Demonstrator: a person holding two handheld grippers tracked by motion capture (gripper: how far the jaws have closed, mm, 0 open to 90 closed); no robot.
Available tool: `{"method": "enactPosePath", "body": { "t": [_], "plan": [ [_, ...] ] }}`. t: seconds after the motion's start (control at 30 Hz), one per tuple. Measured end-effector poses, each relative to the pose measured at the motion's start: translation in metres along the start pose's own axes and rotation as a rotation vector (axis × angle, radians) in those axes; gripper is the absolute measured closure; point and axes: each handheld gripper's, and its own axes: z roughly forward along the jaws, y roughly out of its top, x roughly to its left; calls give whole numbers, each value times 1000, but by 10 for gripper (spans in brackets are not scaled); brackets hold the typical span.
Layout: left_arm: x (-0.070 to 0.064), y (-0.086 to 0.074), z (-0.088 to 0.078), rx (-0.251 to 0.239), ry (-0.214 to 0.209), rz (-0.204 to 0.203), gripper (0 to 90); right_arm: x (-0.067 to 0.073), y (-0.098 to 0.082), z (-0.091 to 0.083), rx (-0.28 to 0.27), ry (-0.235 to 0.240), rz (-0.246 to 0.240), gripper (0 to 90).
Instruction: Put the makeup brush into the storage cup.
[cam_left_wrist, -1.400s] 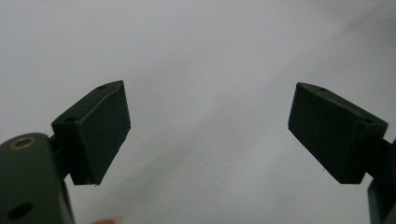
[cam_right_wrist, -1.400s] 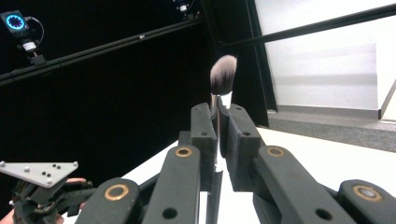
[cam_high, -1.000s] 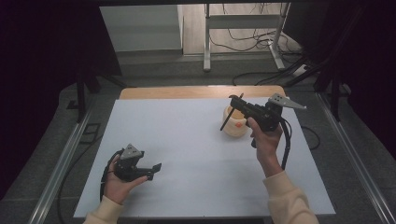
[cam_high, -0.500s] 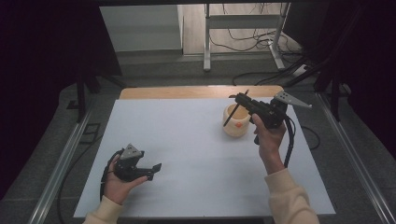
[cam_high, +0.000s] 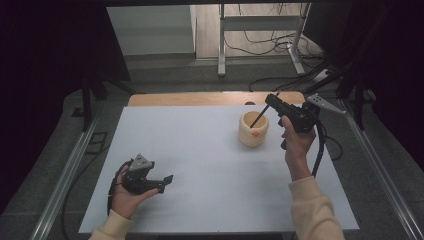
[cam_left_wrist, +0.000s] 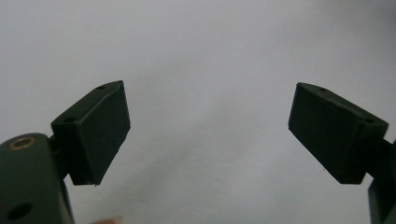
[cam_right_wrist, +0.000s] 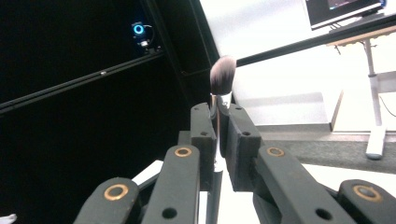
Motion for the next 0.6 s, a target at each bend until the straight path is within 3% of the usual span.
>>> {"method": "enactPosePath", "body": {
  "t": [0.6],
  "plan": [
    [0,0,0,0,0,2,134,-22,-7,5,0,-84,2,821]
  ]
}}
